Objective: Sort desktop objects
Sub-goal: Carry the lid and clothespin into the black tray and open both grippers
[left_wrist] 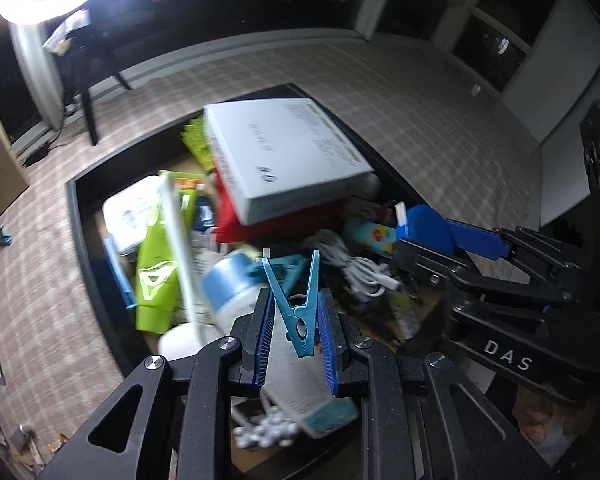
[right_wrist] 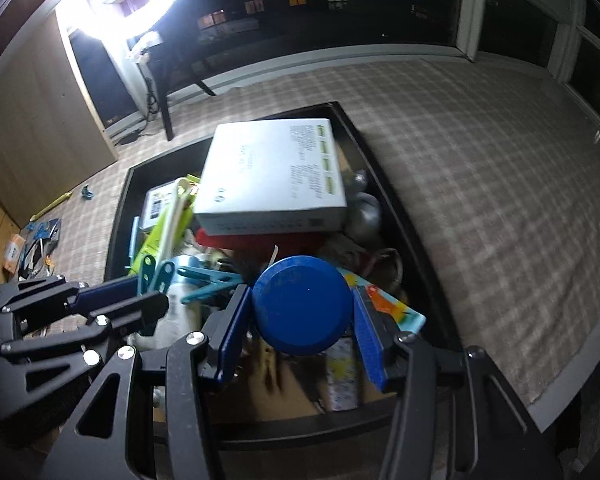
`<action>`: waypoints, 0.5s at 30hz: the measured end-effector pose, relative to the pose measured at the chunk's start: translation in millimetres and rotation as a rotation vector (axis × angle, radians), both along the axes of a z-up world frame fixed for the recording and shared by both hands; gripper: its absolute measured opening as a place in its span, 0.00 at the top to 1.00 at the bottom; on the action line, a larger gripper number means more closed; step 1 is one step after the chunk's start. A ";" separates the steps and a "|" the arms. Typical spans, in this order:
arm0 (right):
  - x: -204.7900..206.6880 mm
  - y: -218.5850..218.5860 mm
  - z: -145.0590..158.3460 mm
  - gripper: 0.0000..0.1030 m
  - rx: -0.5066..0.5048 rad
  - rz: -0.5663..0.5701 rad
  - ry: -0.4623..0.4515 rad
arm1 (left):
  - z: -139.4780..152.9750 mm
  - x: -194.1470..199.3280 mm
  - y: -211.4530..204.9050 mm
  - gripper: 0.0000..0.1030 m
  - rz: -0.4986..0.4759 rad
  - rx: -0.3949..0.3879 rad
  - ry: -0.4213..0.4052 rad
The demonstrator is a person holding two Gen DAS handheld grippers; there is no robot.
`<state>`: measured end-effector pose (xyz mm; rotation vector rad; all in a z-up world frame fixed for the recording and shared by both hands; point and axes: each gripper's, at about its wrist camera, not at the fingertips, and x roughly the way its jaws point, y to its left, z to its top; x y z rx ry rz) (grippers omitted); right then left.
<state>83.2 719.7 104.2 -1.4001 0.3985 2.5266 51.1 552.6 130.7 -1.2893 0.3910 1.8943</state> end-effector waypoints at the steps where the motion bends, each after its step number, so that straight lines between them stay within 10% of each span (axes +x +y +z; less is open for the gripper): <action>1: 2.4 3.2 -1.2 0.52 -0.002 -0.006 -0.002 | 0.1 3.5 4.0 0.80 -0.008 -0.002 0.001; 15: 0.9 3.5 0.2 0.51 0.008 -0.011 -0.012 | 4.9 5.9 5.9 0.66 0.004 -0.020 0.014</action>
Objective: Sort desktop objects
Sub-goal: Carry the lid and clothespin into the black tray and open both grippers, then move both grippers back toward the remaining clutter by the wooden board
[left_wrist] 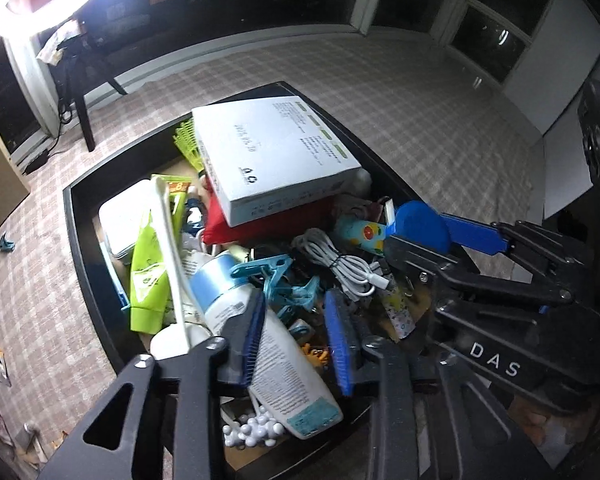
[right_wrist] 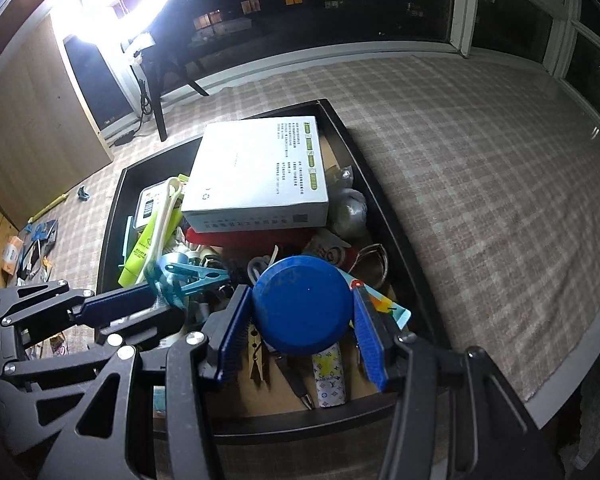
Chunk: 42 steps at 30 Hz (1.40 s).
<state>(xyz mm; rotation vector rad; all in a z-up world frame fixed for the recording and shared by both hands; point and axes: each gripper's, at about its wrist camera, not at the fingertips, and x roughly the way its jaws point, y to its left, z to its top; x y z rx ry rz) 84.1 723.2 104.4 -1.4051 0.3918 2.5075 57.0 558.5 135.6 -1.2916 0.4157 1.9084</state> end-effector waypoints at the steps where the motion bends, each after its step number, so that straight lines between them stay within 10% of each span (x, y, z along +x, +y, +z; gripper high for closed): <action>1: -0.3 0.4 0.1 0.51 -0.004 -0.005 -0.002 | 0.8 -1.4 -2.6 0.65 0.006 0.006 -0.002; 21: -41.1 -79.3 33.2 0.50 -0.005 0.128 0.075 | 19.3 -51.3 -111.0 0.65 0.182 0.025 0.048; 42: -147.3 -324.1 42.9 0.50 -0.003 0.505 0.089 | 0.5 -134.4 -387.5 0.53 0.561 -0.050 0.106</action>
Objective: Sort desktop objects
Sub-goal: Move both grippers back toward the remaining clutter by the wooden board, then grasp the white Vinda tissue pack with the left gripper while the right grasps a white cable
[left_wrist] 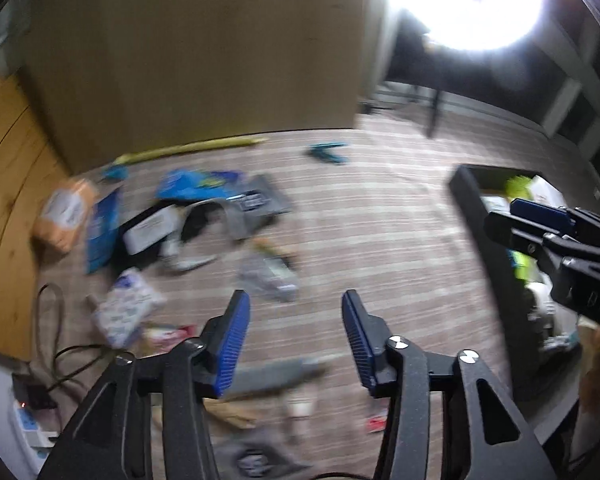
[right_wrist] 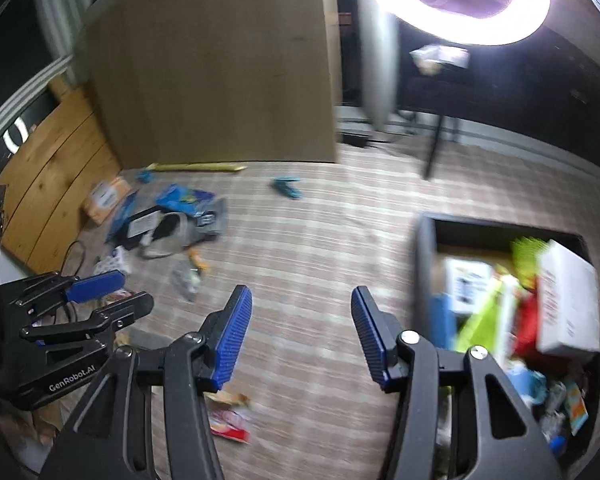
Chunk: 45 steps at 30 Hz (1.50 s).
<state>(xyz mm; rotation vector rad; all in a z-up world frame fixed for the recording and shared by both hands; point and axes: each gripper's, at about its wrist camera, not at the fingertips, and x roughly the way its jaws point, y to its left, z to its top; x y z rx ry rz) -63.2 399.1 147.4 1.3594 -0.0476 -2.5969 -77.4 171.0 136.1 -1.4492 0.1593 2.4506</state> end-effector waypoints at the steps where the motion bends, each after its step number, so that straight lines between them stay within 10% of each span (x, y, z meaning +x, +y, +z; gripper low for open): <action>1: -6.9 -15.2 -3.2 0.50 0.014 0.020 -0.004 | -2.6 -3.3 -12.6 0.52 0.019 0.002 -0.007; 13: -78.5 -131.5 -44.7 0.50 0.079 0.179 -0.080 | -53.9 -33.6 -131.7 0.41 0.121 -0.069 -0.088; 45: -157.4 -185.8 -124.5 0.62 0.056 0.271 -0.228 | -116.1 -93.5 -130.4 0.29 0.078 -0.088 -0.179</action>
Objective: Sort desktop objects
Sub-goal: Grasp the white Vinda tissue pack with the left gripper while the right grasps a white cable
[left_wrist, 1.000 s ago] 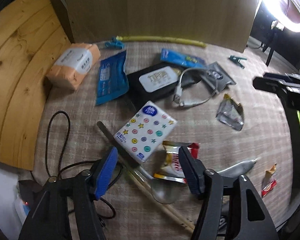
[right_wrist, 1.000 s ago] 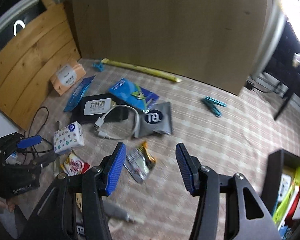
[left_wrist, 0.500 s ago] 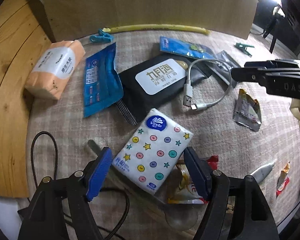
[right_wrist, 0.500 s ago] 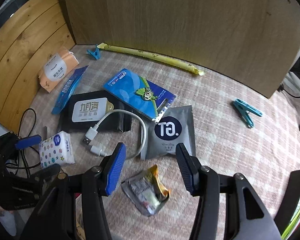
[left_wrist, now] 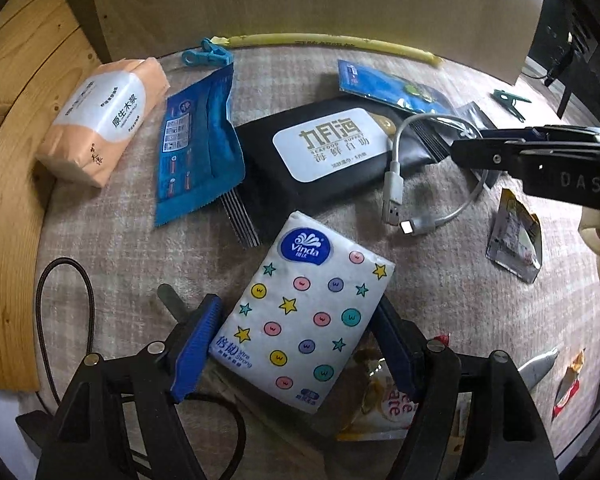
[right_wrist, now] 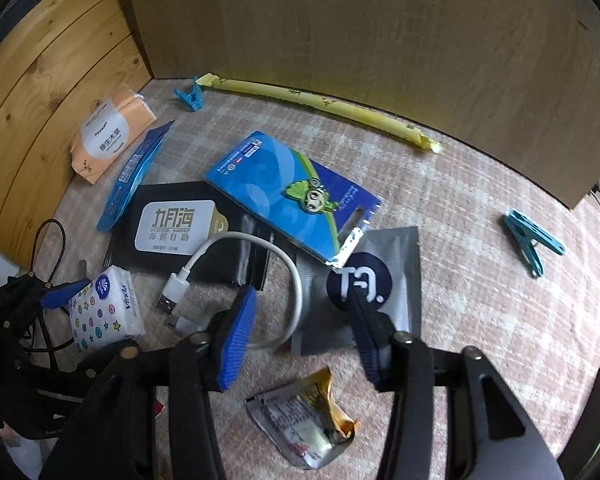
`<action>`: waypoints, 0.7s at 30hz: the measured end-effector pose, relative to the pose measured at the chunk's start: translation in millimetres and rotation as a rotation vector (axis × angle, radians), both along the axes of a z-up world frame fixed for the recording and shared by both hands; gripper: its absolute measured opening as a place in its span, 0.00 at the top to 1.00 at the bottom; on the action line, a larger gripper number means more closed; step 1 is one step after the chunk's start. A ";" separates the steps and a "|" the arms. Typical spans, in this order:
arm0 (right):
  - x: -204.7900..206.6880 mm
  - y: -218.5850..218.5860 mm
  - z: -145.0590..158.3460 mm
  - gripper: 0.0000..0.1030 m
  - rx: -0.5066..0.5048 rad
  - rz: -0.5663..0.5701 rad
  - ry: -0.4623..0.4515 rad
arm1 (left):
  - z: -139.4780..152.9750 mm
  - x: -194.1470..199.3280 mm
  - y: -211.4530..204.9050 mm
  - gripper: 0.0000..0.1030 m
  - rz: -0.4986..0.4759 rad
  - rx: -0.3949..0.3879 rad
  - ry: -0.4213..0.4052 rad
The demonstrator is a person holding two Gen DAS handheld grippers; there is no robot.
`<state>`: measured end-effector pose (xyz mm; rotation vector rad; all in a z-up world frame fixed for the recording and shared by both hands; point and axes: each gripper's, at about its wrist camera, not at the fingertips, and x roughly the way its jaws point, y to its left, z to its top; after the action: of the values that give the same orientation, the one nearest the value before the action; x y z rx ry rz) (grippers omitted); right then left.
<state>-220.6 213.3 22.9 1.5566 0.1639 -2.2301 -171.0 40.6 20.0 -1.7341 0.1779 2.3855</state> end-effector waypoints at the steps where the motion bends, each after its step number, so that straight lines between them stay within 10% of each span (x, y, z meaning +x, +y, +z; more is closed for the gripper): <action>1: -0.5 -0.9 -0.6 0.64 -0.002 0.000 0.000 | 0.0 -0.3 0.4 0.29 0.012 -0.001 0.006; 8: 0.0 0.2 -1.5 0.94 -0.036 -0.029 0.013 | 4.3 4.3 -3.0 0.49 0.098 0.033 0.046; 21: 28.7 18.3 32.0 0.96 -0.142 -0.076 0.099 | 25.4 21.6 -4.5 0.52 0.172 0.084 0.071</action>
<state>-191.9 231.6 54.8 1.4010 -0.0252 -2.3241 -149.4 36.0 45.3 -1.6913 -0.0644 2.5359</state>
